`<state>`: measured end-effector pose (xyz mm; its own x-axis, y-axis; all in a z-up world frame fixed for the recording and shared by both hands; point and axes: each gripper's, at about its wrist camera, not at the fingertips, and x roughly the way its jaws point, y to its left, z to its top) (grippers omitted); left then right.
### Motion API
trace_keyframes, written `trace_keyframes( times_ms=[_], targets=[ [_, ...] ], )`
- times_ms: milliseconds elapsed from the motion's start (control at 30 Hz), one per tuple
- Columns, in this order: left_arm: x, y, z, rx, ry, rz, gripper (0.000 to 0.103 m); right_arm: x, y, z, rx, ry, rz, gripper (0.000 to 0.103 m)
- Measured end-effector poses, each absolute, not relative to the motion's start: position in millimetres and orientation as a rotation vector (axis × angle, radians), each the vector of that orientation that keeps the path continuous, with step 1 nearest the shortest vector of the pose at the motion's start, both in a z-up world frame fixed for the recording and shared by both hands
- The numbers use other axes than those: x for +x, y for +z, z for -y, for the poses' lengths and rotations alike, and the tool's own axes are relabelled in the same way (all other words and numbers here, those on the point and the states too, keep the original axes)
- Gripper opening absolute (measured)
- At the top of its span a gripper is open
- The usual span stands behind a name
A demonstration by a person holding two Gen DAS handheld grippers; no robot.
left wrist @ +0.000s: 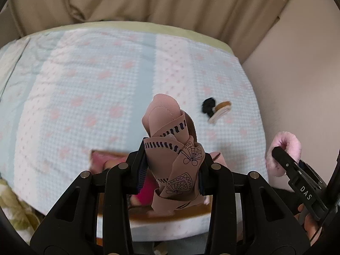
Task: Organize soft objects
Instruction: 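Carry both items over the box and open both tools to drop them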
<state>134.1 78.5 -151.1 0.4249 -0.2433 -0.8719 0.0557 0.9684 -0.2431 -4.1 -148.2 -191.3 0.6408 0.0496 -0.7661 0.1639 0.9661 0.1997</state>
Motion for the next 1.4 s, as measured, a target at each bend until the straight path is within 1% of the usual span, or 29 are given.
trace_keyframes(
  times_ms=[233, 433, 800, 1033, 1233, 1300, 1333, 1367, 1400],
  targets=[
    [91.7, -174.2, -139.4, -0.219, -0.157, -1.148, 0.033, -32.1, -212.2, 85.5, 0.222, -0.017, -0.924, 0.039],
    [69.3, -203.3, -163.5, -0.222, -0.162, -1.185, 0.033, -46.9, -235.4, 52.7, 0.189, -0.002, -0.971, 0.039],
    [57.3, -279.7, -164.0, -0.074, -0.154, -1.217, 0.033, -40.7, -299.6, 27.1, 0.13, 0.016, -1.05, 0.039],
    [67.8, -328.9, -159.2, 0.005, -0.152, -1.224, 0.033, -21.4, -346.6, 19.7, 0.091, 0.062, -1.065, 0.039],
    [75.3, -342.6, -147.0, 0.059, -0.177, -1.207, 0.034, -14.0, -368.3, 23.8, 0.109, 0.055, -1.085, 0.039],
    [74.2, -340.3, -143.1, 0.065, -0.194, -1.187, 0.047, -13.1, -371.4, 26.7, 0.117, 0.06, -1.087, 0.04],
    [72.9, -338.9, -141.1, 0.069, -0.2, -1.181, 0.069, -13.5, -371.9, 29.1, 0.127, 0.064, -1.079, 0.046],
    [71.7, -337.1, -139.6, 0.079, -0.199, -1.17, 0.095, -14.0, -371.5, 32.1, 0.144, 0.073, -1.068, 0.059],
    [70.0, -334.8, -138.1, 0.092, -0.194, -1.155, 0.103, -15.0, -370.5, 35.0, 0.162, 0.079, -1.058, 0.07]
  ],
)
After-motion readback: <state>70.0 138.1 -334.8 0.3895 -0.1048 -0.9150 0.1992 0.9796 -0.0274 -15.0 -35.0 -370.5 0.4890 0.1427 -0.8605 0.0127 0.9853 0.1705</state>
